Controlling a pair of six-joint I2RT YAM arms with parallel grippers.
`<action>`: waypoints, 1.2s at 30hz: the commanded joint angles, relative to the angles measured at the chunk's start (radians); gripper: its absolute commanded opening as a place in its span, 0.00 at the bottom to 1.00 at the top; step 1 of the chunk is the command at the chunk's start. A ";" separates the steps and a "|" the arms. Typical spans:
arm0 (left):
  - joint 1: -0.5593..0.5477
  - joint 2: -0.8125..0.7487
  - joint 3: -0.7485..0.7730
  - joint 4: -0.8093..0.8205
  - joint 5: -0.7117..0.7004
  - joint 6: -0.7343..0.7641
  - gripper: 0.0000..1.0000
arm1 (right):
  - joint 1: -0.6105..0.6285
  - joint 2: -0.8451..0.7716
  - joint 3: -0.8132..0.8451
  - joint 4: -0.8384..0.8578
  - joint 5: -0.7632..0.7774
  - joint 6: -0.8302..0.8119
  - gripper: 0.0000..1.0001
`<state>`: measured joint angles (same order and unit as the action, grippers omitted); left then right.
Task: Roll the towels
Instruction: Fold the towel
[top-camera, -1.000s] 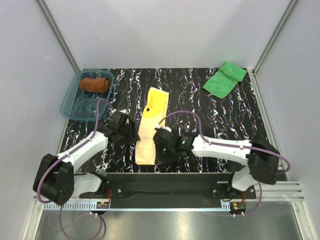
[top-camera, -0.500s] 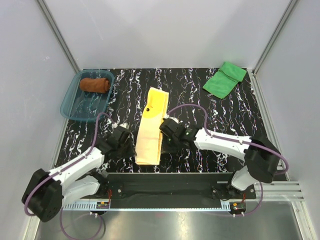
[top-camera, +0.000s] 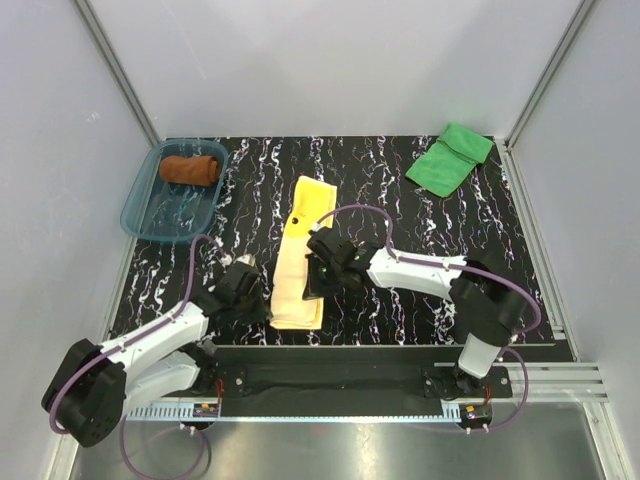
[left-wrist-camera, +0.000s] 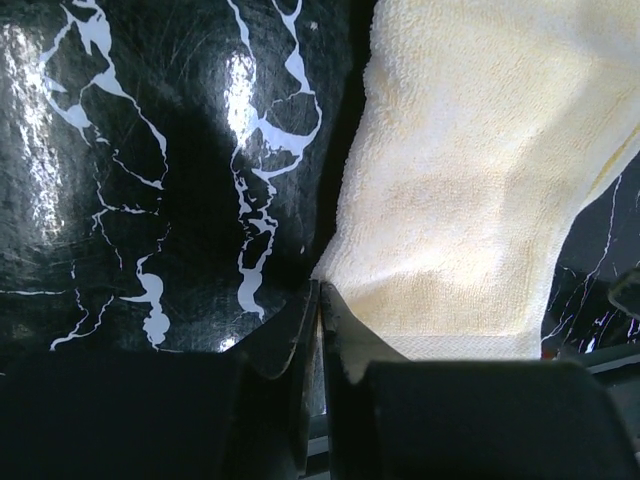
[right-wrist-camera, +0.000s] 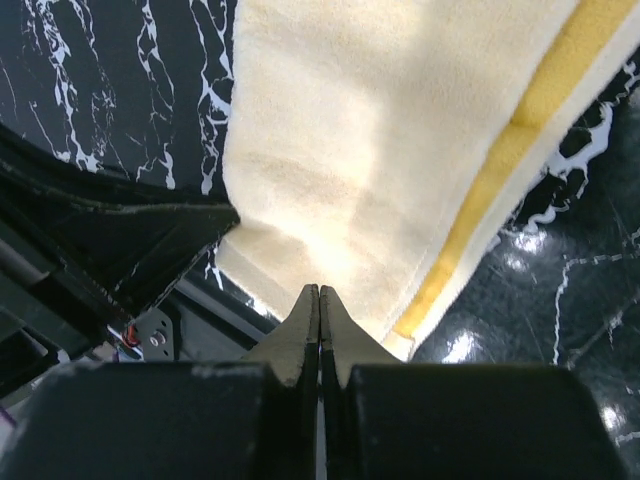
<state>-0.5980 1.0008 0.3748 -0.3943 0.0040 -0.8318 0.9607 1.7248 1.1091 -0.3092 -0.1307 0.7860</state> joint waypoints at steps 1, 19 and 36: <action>-0.006 -0.027 -0.017 -0.040 -0.015 0.006 0.11 | -0.013 0.044 0.032 0.085 -0.059 -0.011 0.00; -0.059 -0.074 -0.039 -0.051 0.036 -0.030 0.11 | -0.011 -0.051 -0.310 0.171 -0.090 0.111 0.00; -0.033 0.047 0.430 -0.037 -0.178 0.127 0.62 | -0.013 -0.330 -0.186 -0.049 -0.013 0.009 0.02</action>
<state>-0.6556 0.9401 0.6769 -0.5526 -0.1223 -0.8047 0.9489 1.4349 0.8776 -0.4164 -0.1429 0.8219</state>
